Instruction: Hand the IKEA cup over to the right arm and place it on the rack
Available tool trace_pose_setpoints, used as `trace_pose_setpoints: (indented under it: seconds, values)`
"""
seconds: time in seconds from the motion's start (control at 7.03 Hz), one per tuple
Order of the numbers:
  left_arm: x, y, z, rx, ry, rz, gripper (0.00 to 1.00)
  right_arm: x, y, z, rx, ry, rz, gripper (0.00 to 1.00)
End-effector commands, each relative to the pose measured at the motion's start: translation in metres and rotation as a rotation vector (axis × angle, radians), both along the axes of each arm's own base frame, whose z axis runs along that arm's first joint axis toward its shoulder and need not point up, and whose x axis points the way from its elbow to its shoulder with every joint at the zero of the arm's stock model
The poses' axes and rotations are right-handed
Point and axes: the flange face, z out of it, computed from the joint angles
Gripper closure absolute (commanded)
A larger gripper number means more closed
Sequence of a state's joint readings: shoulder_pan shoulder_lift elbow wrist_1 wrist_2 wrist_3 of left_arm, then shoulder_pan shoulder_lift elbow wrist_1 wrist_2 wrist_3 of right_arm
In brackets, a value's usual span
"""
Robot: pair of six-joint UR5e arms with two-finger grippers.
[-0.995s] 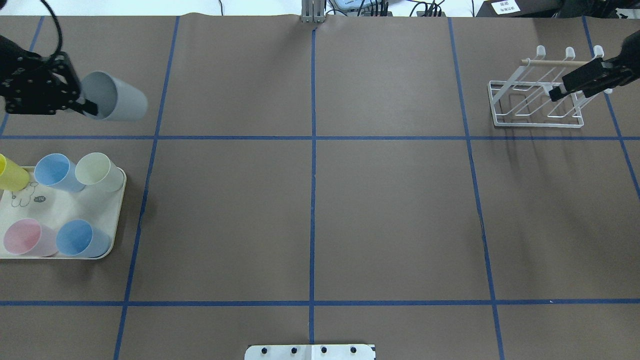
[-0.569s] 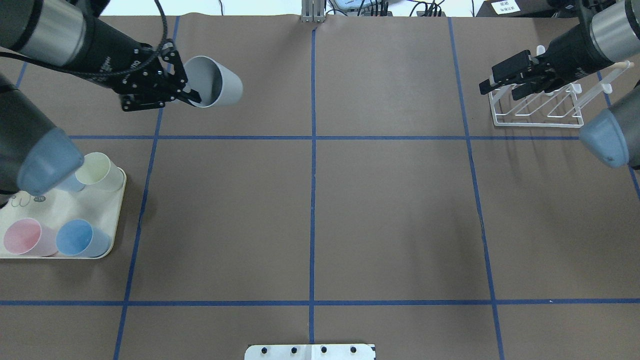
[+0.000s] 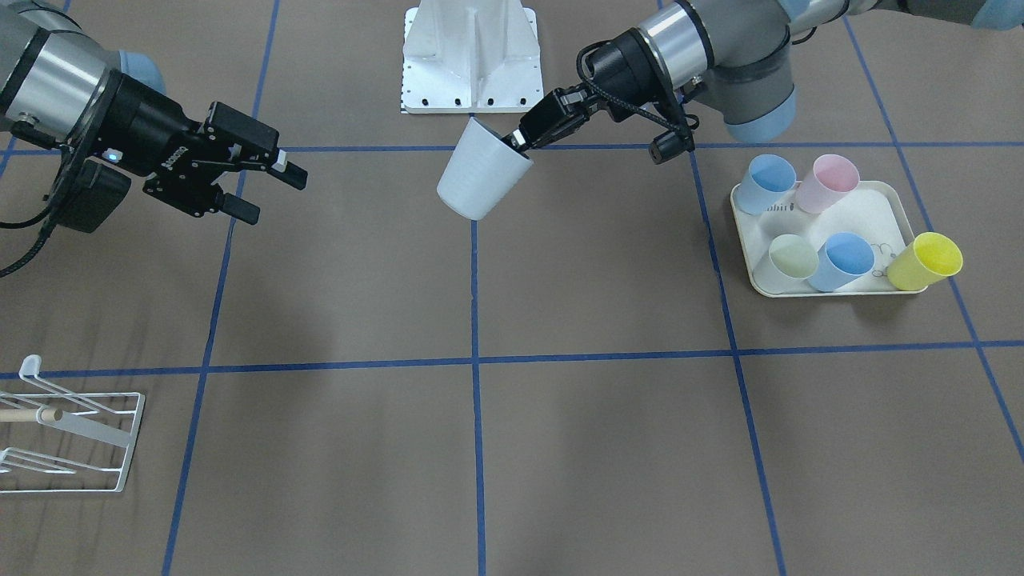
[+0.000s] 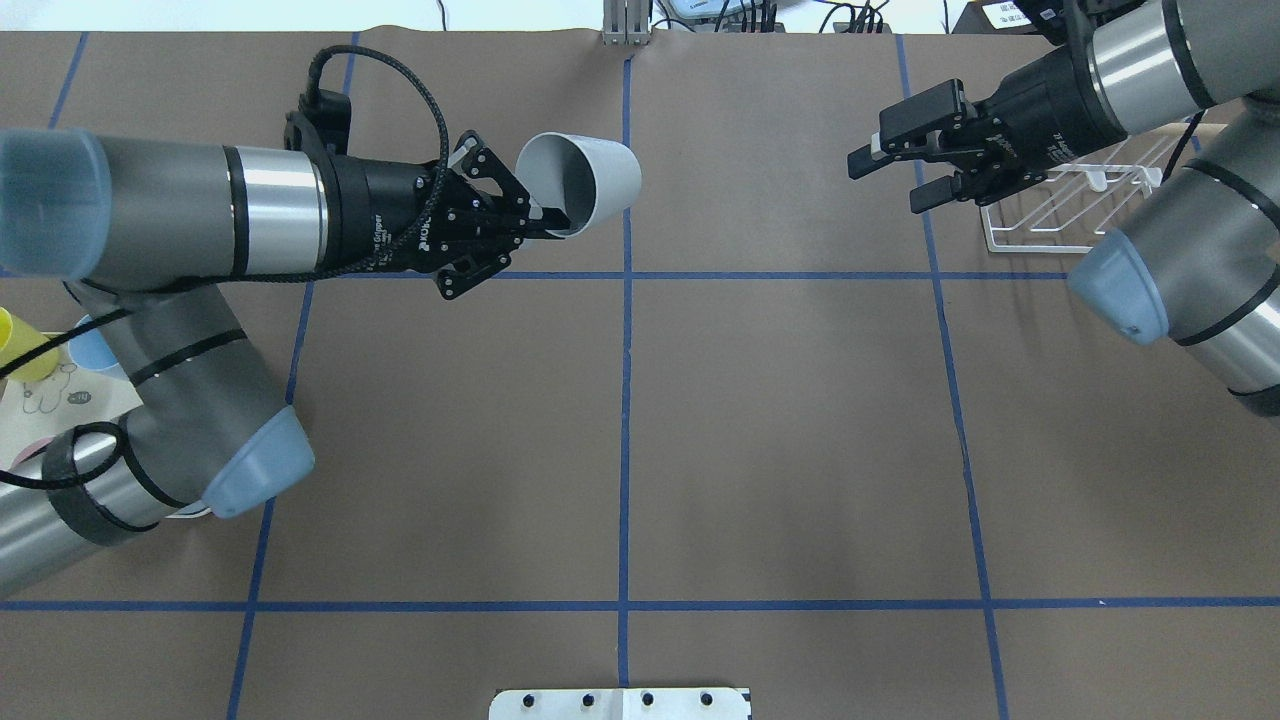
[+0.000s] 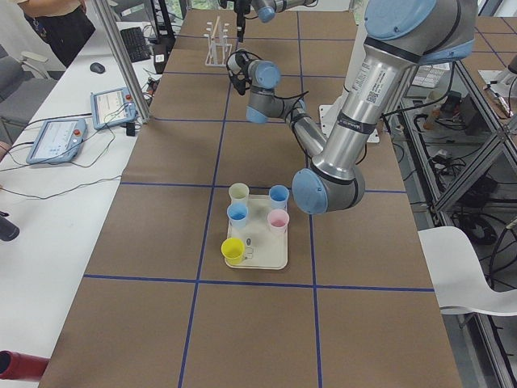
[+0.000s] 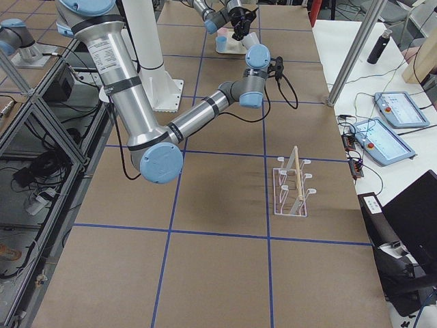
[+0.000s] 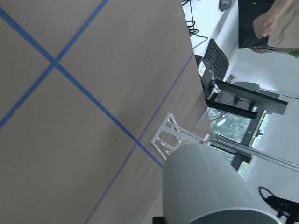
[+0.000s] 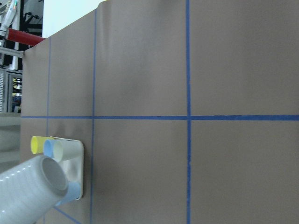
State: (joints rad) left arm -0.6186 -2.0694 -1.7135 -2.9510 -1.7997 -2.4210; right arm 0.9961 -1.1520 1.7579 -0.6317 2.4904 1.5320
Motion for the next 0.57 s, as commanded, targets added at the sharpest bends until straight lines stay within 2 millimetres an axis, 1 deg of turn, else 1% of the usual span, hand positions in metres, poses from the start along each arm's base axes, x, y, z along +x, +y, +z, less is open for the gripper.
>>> trace_pose_setpoints:
  seconds: [0.0, 0.14, 0.28, 0.43]
  values:
    - [0.008, 0.021, 0.027, -0.024, 0.267, 0.038, 1.00, -0.009, 0.022, -0.044, -0.092, -0.199, 0.014, 0.00]
    - [0.001, 0.022, 0.028, -0.032, 0.321, 0.029, 1.00, -0.034, 0.043, -0.053, -0.145, -0.363, 0.050, 0.00]
    - [-0.007, 0.022, 0.029, -0.051, 0.387, 0.021, 1.00, -0.053, 0.062, -0.057, -0.175, -0.479, 0.055, 0.00]
    - [-0.009, 0.026, 0.023, -0.051, 0.436, 0.046, 1.00, -0.066, 0.074, -0.061, -0.171, -0.542, 0.060, 0.00]
